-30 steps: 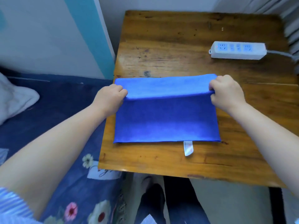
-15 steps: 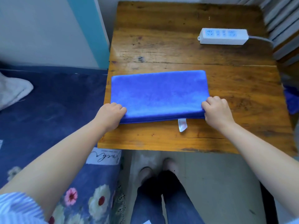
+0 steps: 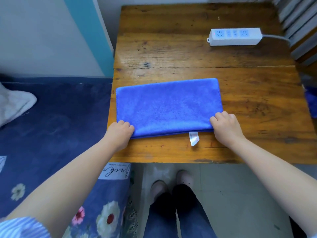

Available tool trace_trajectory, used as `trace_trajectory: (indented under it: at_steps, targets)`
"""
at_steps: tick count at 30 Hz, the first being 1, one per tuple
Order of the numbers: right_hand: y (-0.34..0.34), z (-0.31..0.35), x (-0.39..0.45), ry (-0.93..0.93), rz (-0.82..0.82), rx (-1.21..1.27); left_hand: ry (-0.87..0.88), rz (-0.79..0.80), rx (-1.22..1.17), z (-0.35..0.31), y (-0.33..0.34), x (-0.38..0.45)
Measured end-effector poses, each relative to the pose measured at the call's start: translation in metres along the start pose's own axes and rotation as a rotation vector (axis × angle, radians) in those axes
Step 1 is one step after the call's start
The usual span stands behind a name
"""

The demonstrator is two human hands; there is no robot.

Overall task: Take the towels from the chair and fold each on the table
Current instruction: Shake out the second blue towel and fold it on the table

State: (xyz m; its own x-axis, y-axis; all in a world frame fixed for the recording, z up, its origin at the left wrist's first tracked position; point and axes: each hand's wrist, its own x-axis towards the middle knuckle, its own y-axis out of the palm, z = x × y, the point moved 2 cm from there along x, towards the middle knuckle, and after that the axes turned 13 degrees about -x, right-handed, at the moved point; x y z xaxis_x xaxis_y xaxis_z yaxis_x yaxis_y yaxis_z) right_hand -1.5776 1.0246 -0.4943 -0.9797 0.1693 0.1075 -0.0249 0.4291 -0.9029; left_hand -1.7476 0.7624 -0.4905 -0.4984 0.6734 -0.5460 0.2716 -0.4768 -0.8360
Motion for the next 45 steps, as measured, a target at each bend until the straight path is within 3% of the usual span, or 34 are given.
trace_trajectory:
  at_steps: [2,6,8,13,17,19,21,24,27,29,33,36,41,45]
  targets:
    - [0.004,0.002,-0.003,0.022,-0.010,-0.020,0.029,-0.166,0.000,-0.004,0.002,-0.001]
    - [0.003,0.003,-0.008,0.068,-0.032,-0.049,0.082,-0.302,-0.160,0.001,0.022,-0.003]
    - [0.005,0.003,-0.011,0.065,-0.037,-0.051,0.061,-0.342,-0.114,-0.005,0.013,-0.008]
    - [0.006,0.000,-0.010,0.030,0.100,0.057,-0.084,0.020,-0.085,-0.006,0.003,-0.009]
    - [-0.010,-0.001,-0.011,-0.031,0.574,-0.013,-0.046,0.119,-0.066,-0.007,-0.007,-0.014]
    - [-0.017,-0.002,-0.007,-0.018,0.641,-0.026,-0.050,0.187,-0.039,-0.007,-0.013,-0.012]
    - [-0.026,0.003,0.005,-0.032,0.503,-0.087,-0.076,0.181,-0.055,-0.008,-0.025,-0.005]
    - [-0.036,0.010,0.035,0.059,0.235,0.050,-0.137,-0.042,-0.191,-0.013,-0.046,0.012]
    - [-0.042,0.033,0.068,0.041,0.126,0.156,-0.186,-0.215,-0.372,-0.021,-0.056,0.031]
    - [-0.042,0.048,0.088,0.073,0.133,0.233,-0.170,-0.259,-0.436,-0.025,-0.056,0.046]
    - [-0.031,0.074,0.115,0.022,0.396,0.391,-0.149,-0.234,-0.430,-0.021,-0.046,0.072]
    - [-0.018,0.086,0.127,-0.040,0.459,0.376,-0.166,-0.197,-0.470,-0.011,-0.037,0.082]
    - [-0.001,0.082,0.128,-0.040,0.452,0.365,-0.213,-0.252,-0.534,0.006,-0.021,0.086]
    - [0.017,0.050,0.126,0.122,0.464,0.371,-0.345,-0.299,-0.573,0.014,-0.018,0.086]
